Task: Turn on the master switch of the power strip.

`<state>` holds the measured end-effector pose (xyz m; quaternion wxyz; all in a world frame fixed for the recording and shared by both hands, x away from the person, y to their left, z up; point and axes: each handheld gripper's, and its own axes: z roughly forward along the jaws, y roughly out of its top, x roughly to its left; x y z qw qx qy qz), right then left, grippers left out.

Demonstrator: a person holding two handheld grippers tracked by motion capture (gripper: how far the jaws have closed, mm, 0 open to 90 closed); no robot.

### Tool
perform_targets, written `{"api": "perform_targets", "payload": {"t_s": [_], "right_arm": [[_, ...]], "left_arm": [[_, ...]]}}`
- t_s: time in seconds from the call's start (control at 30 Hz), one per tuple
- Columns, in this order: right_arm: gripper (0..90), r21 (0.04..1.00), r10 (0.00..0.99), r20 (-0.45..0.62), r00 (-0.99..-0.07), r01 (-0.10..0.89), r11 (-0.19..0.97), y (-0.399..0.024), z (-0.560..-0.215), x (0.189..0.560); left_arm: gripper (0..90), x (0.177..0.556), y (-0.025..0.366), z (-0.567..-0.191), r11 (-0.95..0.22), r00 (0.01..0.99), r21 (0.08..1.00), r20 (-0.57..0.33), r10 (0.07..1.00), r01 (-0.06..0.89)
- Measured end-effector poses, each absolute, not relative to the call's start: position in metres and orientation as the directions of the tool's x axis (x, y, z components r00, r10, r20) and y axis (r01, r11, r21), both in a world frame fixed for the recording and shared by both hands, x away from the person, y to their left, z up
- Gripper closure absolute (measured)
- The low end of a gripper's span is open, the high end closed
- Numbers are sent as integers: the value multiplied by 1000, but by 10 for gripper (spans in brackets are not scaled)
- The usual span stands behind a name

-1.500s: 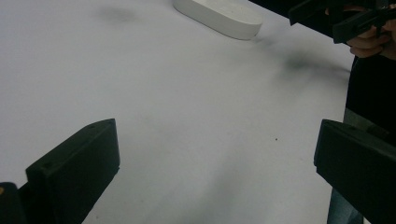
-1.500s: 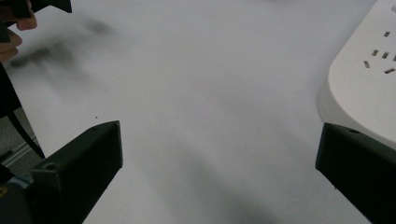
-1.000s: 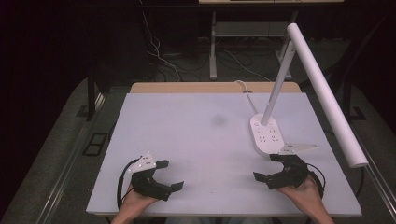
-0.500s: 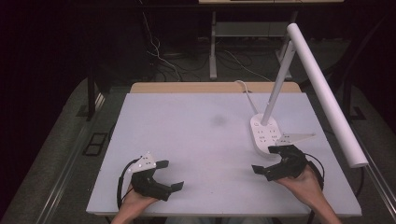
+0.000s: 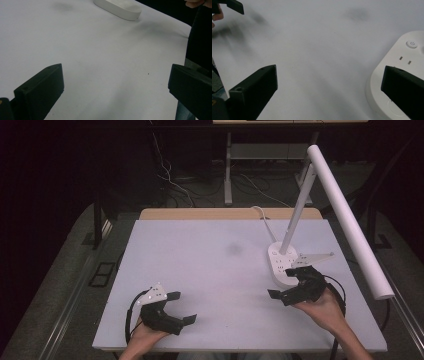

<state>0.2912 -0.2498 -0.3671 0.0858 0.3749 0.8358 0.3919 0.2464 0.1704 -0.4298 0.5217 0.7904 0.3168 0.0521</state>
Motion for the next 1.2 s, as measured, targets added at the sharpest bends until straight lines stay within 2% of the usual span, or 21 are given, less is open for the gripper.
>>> {"api": "perform_targets", "payload": {"t_s": [0.4,1.2], "right_arm": [[0,710,691,111,-714,543,448,-242,-351,310],[0,638,701,58,-711,566,522,-232,-352,345]], "left_arm": [[0,247,171,-430,-254,793,859,-246,558,445],[0,247,171,-430,-256,794,856,-251,554,449]]}}
